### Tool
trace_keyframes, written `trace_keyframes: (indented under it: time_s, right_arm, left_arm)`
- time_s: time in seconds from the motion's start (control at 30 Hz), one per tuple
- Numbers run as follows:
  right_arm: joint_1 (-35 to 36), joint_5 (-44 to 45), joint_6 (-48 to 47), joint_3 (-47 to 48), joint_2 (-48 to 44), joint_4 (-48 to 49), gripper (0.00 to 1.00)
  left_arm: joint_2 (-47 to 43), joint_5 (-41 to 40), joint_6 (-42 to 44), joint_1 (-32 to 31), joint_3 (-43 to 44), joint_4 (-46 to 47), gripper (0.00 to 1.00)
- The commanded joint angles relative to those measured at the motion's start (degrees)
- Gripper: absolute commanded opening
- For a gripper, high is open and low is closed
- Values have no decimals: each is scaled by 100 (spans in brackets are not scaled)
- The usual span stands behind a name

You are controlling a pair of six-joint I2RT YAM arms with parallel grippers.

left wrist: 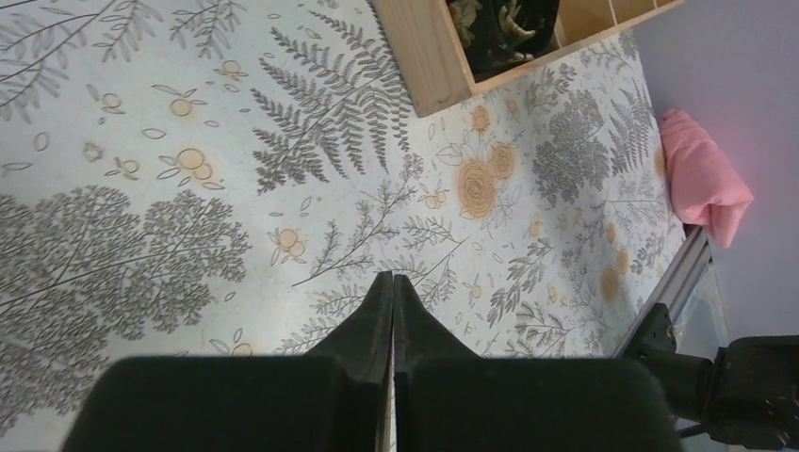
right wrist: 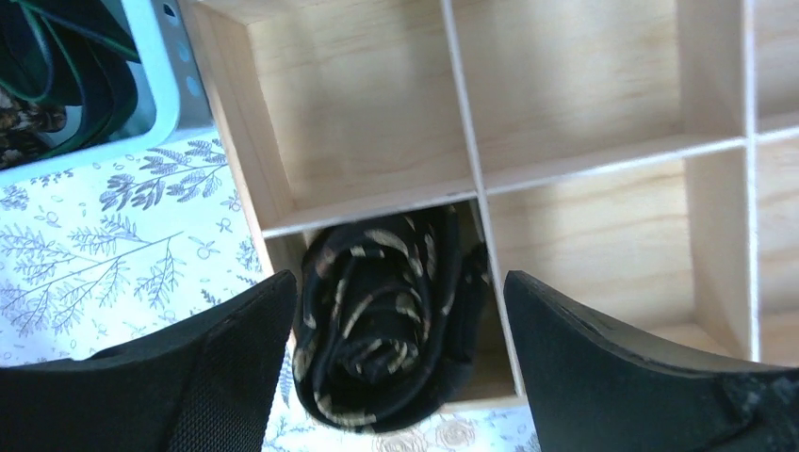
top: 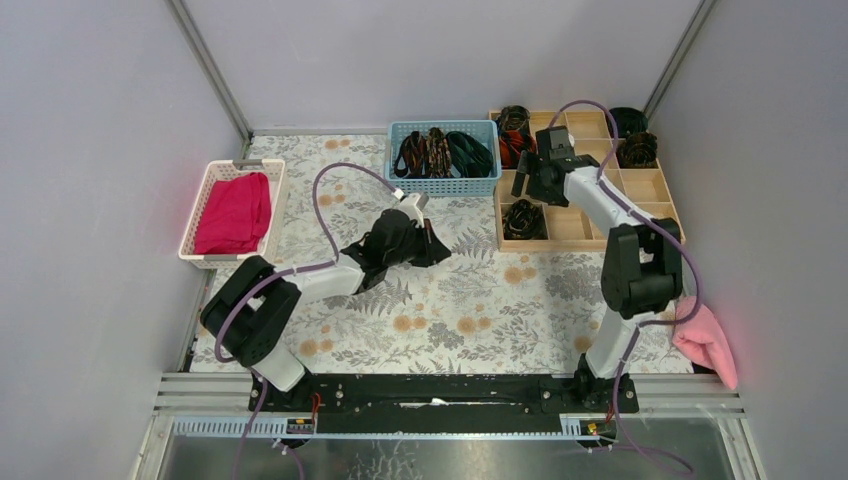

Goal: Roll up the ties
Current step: Reset both arms

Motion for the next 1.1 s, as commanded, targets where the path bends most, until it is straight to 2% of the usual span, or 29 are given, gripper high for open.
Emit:
trace_keyframes:
  time_s: [0.0,0.27,0.33,0.47,0.77,1.07]
  right_arm:
    - [109,527,-88,-231,-1047,234,89]
    - [154,289,21,-1641,-2835,970,96]
    - [160,320,-5,-1896,-3207,1015,100]
    - [160,328,-119,-2382,-3917,1193,100]
    - [160,474,-250,-2567,-4470,1124,100]
    - [161,510,-495,-2482,-4447,988,100]
  left_arm:
    - [-427,-560,191,49,-124,-209,0]
    - [-1343,-1028,252,43,-369,-460,0]
    - [-1451,-1063,230,40,-422,-487,0]
    - [-1524,-1210,281,40,-383,-730,0]
    - [-1645,-1342,336,40,-390,-908,0]
    - [-1633,-1347,361,40,-391,-933,0]
